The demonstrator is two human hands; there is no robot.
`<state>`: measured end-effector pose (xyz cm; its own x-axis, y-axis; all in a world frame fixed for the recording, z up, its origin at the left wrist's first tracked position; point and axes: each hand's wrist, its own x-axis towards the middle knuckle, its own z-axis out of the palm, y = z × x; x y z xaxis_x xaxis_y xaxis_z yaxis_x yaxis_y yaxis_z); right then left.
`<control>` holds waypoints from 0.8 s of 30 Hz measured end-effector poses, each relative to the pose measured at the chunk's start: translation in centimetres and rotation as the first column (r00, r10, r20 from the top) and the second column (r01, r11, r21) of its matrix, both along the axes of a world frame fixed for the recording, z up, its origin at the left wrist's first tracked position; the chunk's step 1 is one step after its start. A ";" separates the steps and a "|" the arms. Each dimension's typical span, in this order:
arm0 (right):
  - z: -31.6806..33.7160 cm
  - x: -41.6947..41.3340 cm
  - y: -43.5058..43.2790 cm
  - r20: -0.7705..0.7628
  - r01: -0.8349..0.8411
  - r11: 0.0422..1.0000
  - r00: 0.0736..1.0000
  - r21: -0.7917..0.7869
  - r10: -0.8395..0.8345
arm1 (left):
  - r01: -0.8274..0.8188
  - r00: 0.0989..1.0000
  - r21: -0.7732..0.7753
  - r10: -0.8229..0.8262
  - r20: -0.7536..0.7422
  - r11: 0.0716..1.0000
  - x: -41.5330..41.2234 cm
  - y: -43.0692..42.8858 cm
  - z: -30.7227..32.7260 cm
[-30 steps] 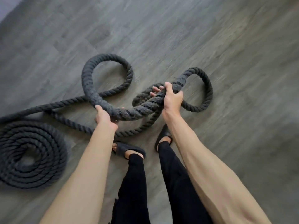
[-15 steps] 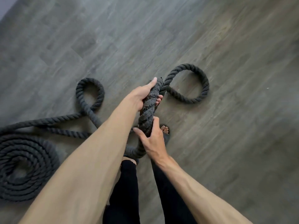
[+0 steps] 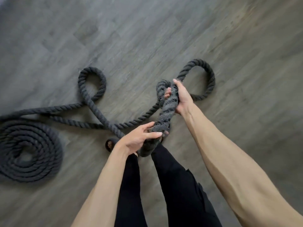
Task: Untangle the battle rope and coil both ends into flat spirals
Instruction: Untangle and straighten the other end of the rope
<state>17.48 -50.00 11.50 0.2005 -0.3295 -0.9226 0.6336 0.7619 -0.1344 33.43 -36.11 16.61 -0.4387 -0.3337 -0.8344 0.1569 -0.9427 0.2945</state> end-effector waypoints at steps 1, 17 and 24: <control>0.7 0.0 0.7 -0.063 -0.052 0.996 0.997 -0.070 0.047 | -0.037 0.999 0.042 0.037 0.009 0.998 0.6 0.1 -0.4; 3.1 -0.3 12.0 -0.436 -0.853 0.334 0.498 -0.400 0.749 | 0.182 0.979 -0.174 -0.163 0.119 0.968 -3.7 -13.8 0.9; -0.7 -2.2 9.7 0.137 0.111 0.977 0.981 0.180 -0.137 | 0.234 0.956 -0.367 -0.144 0.255 0.900 1.9 -9.1 2.6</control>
<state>15.25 -40.30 10.85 0.3065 -0.2008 -0.9305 0.7278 0.6794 0.0932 35.34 -45.20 19.17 -0.3501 -0.5795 -0.7359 -0.1221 -0.7507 0.6493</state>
